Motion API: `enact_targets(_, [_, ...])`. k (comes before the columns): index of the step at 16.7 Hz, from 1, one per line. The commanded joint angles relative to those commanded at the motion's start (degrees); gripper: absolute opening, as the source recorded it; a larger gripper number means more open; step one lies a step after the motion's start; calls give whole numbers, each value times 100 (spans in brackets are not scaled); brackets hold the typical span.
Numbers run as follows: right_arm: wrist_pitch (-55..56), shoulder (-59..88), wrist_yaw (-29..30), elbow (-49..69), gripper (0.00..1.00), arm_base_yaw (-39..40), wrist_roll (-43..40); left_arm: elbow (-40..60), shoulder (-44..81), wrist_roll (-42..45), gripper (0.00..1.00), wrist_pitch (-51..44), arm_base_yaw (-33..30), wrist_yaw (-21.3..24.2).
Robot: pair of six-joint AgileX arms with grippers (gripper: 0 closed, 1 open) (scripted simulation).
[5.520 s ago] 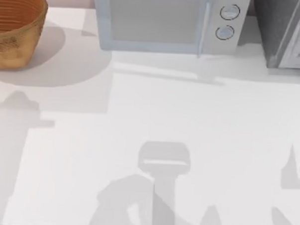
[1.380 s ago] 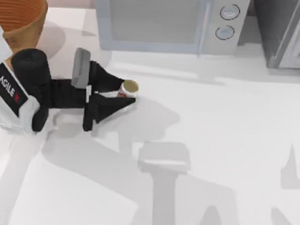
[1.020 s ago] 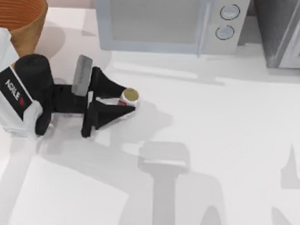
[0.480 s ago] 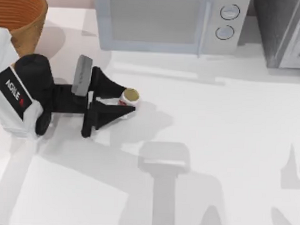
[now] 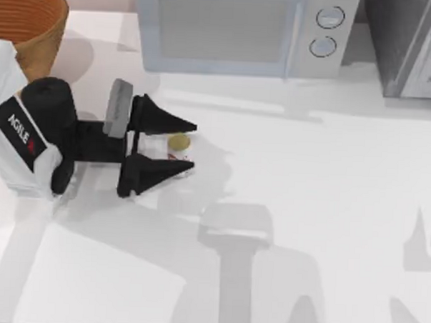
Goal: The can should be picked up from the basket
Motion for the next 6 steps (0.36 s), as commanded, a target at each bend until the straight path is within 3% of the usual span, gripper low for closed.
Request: enact_targets(6, [0,0,0,0,100,0,0,0,0,0,100,0,0,0])
